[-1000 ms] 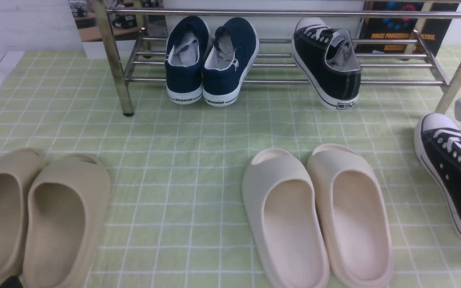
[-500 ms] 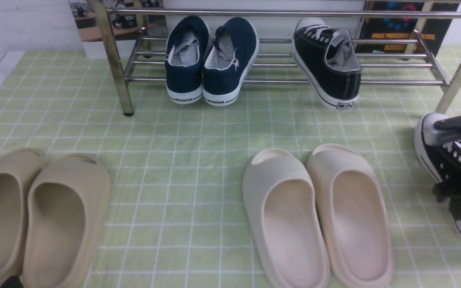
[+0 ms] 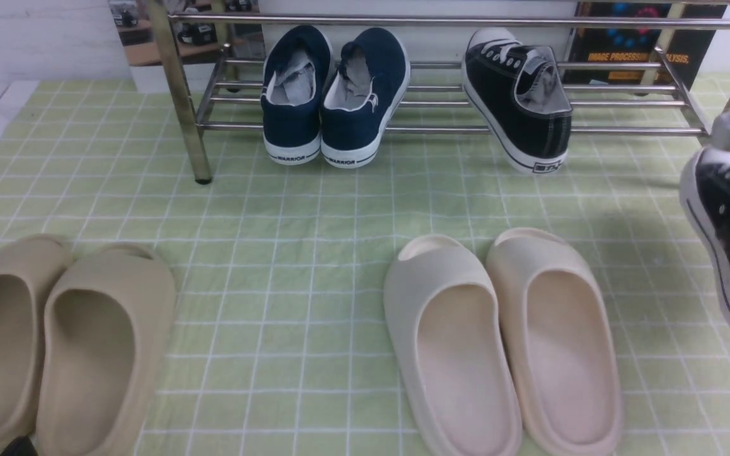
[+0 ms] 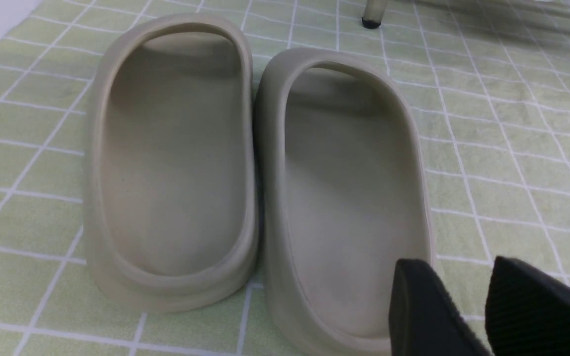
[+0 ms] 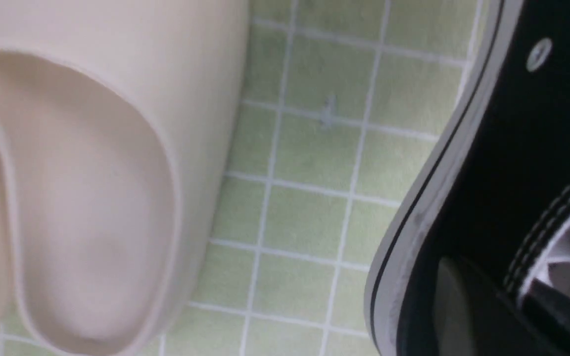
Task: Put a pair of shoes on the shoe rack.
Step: Use the right arm to put a shoe into the shoe rack
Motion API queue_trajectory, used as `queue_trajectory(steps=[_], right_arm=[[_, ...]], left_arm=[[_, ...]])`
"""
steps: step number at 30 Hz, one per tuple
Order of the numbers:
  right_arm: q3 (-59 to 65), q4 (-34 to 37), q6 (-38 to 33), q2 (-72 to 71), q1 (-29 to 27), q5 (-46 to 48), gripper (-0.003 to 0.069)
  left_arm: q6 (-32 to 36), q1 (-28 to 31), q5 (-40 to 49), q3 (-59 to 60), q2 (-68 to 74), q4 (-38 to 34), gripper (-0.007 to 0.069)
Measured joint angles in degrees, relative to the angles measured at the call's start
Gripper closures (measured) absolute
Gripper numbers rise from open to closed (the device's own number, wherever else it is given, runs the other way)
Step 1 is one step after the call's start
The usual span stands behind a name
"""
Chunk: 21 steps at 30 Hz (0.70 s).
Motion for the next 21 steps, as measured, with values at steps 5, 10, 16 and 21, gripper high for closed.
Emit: queue_trajectory(steps=[5,10,16,21], right_arm=[[-4.51,2.08,-2.2,1.64,0.0,0.74,0.0642],[-8.8,2.78,-3.53,5.93,0.0,1.5,0.0642],[-17.12,3.34,-3.94,12.77,0.0,2.96,0.0642],[-24.27,5.62,-6.26,16.83,0.11,3.66,0.0641]], left_arm=[[0.0,0.0,0.0,0.0,0.0,0.0,0.0406],[0.0,0.0,0.0,0.0,0.0,0.0,0.04],[0.0,0.0,0.0,0.0,0.0,0.0,0.0393],[0.0,0.0,0.0,0.0,0.0,0.0,0.0388]])
